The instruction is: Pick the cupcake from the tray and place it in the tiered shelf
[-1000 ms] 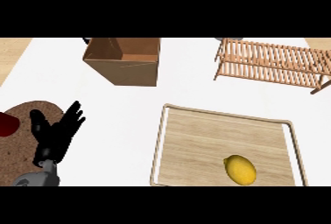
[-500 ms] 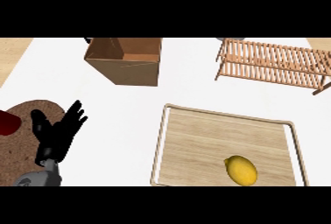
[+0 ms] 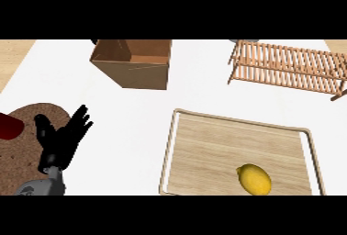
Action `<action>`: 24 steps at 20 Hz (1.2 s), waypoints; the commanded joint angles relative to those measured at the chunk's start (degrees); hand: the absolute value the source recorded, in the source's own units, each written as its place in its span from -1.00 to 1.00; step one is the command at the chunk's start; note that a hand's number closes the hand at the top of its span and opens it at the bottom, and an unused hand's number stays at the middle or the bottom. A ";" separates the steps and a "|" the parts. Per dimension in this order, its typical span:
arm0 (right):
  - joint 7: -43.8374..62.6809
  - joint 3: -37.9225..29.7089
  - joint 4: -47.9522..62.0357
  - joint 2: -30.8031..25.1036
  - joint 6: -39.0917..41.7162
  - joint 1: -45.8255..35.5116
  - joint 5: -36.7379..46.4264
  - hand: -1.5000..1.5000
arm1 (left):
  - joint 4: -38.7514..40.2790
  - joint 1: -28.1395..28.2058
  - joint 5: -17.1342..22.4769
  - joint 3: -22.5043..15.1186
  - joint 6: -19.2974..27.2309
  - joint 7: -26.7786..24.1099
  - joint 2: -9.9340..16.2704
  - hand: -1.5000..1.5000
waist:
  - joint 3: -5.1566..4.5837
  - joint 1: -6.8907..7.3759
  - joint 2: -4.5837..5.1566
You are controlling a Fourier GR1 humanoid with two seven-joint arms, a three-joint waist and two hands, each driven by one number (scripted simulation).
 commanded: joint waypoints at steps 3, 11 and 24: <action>-7.00 0.11 10.04 1.23 -6.08 -3.02 2.32 1.00 | 1.64 0.63 -2.10 -1.59 1.34 -0.93 -2.10 0.00 | -0.28 0.07 0.27; -12.01 -0.59 13.95 1.61 -7.91 -4.03 2.23 1.00 | 2.93 -1.83 -0.97 -0.28 0.81 2.15 -1.68 0.00 | -0.28 -0.62 0.04; -7.19 -11.13 18.31 0.56 -12.91 -7.44 -5.74 -1.00 | 0.42 0.47 -0.32 0.34 -0.54 2.06 -1.03 0.00 | -0.25 -0.54 -0.07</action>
